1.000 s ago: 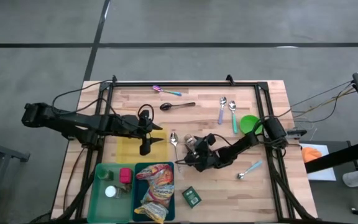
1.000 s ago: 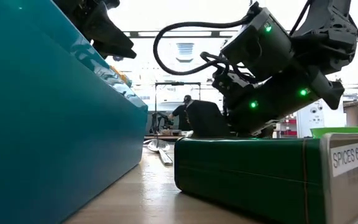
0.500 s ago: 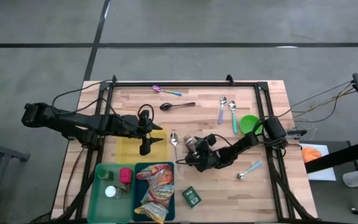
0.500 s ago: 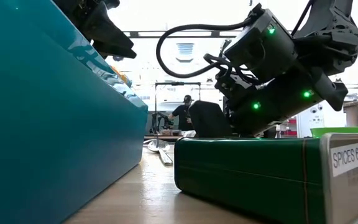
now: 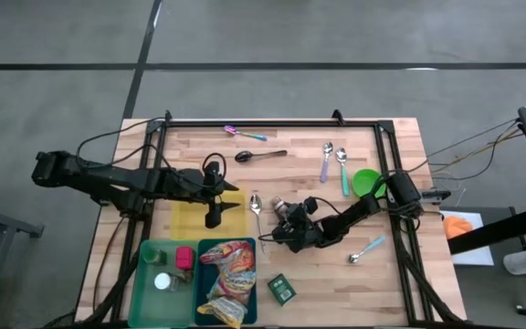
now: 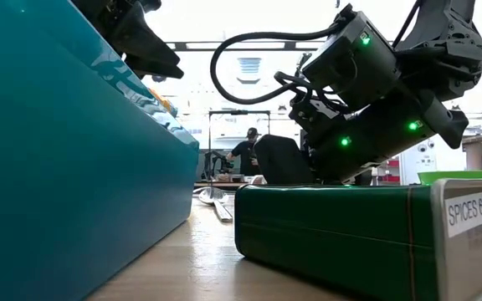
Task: Pick & Place Food Item
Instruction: Put the brown spice bottle into the green bin
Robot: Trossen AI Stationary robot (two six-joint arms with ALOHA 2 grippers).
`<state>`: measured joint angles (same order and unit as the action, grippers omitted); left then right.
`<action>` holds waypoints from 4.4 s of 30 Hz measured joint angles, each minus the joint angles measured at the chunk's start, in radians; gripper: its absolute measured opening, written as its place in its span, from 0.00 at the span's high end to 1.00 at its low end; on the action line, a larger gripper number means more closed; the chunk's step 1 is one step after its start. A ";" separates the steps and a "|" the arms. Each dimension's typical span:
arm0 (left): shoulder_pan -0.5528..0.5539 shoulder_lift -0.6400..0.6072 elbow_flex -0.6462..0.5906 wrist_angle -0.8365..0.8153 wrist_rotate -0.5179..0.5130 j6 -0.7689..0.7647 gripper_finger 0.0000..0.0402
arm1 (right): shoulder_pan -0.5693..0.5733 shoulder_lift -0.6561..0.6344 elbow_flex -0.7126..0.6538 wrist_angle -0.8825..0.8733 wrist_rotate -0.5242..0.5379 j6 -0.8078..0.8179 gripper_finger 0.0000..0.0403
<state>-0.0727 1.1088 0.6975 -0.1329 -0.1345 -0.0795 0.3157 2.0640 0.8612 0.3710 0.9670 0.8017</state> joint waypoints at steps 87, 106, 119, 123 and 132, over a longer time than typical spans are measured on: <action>0.000 0.000 0.000 -0.003 0.000 0.000 0.43 | -0.354 0.190 0.994 -1.655 -1.072 -0.288 0.52; 0.000 0.000 0.000 -0.003 0.000 0.000 0.43 | -0.352 0.187 1.009 -1.640 -1.008 -0.290 0.30; 0.000 0.000 0.000 -0.003 0.000 0.000 0.43 | -0.321 0.104 1.012 -1.632 -0.912 -0.286 0.30; 0.000 0.000 0.000 -0.003 0.000 0.000 0.43 | -0.293 0.061 1.000 -1.577 -0.860 -0.286 0.30; -0.002 -0.003 0.005 0.029 0.015 0.002 0.43 | -0.226 -0.088 0.826 -1.368 -0.715 -0.286 0.30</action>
<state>-0.0742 1.1057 0.7021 -0.1039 -0.1199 -0.0775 0.0897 1.9760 1.6874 -0.9971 0.2519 0.5160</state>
